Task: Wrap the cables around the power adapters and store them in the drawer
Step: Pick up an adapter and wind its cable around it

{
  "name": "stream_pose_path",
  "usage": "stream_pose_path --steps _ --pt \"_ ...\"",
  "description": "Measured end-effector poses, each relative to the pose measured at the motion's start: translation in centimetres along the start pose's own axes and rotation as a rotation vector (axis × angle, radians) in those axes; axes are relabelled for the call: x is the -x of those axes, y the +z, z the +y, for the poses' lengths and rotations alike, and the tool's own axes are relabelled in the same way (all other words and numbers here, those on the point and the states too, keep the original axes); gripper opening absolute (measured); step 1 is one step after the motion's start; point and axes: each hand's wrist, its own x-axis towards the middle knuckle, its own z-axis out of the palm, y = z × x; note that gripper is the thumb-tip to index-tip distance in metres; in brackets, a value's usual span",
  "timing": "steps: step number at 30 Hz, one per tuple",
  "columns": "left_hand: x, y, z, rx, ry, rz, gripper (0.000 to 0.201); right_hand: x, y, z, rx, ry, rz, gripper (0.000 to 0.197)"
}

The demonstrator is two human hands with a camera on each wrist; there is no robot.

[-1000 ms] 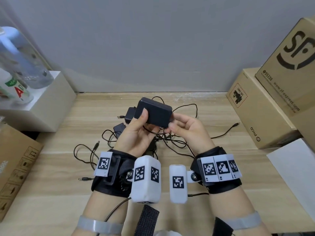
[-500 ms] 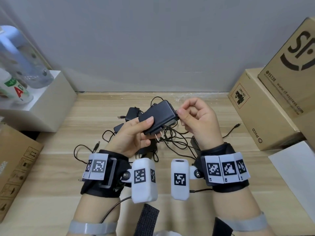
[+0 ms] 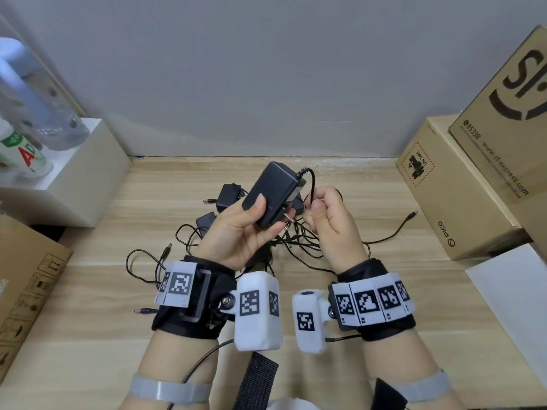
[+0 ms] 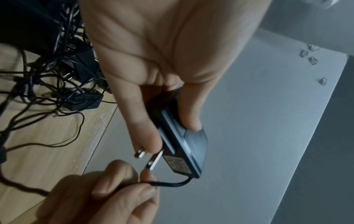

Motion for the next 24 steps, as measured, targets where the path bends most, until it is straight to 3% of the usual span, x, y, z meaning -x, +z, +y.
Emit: stream_pose_path --steps 3,5,9,14,19,21,24 --pt "-0.2 -0.1 0.1 0.034 0.014 0.004 0.044 0.1 0.3 0.0 -0.030 -0.024 0.046 0.006" --pt "-0.3 0.0 -0.1 0.034 0.018 0.003 0.045 0.1 0.6 -0.2 -0.038 -0.008 0.118 0.012" --pt "-0.6 0.2 -0.5 -0.008 0.018 0.030 0.022 0.0 1.1 -0.2 -0.007 0.081 0.186 0.024" --pt "-0.9 0.0 -0.9 -0.088 0.055 0.098 0.018 0.0 1.0 -0.1 0.028 0.141 0.023 0.027" --pt "-1.3 -0.9 -0.7 -0.100 0.095 0.139 0.021 0.3 0.7 0.2 0.095 0.161 -0.162 0.043" --pt "-1.5 -1.0 -0.9 -0.099 0.115 0.155 0.029 0.5 1.0 0.0 0.130 0.184 -0.190 0.045" --pt "-1.7 -1.2 -1.3 -0.158 0.153 0.174 0.058 0.5 1.0 -0.5 0.160 0.199 -0.191 0.041"
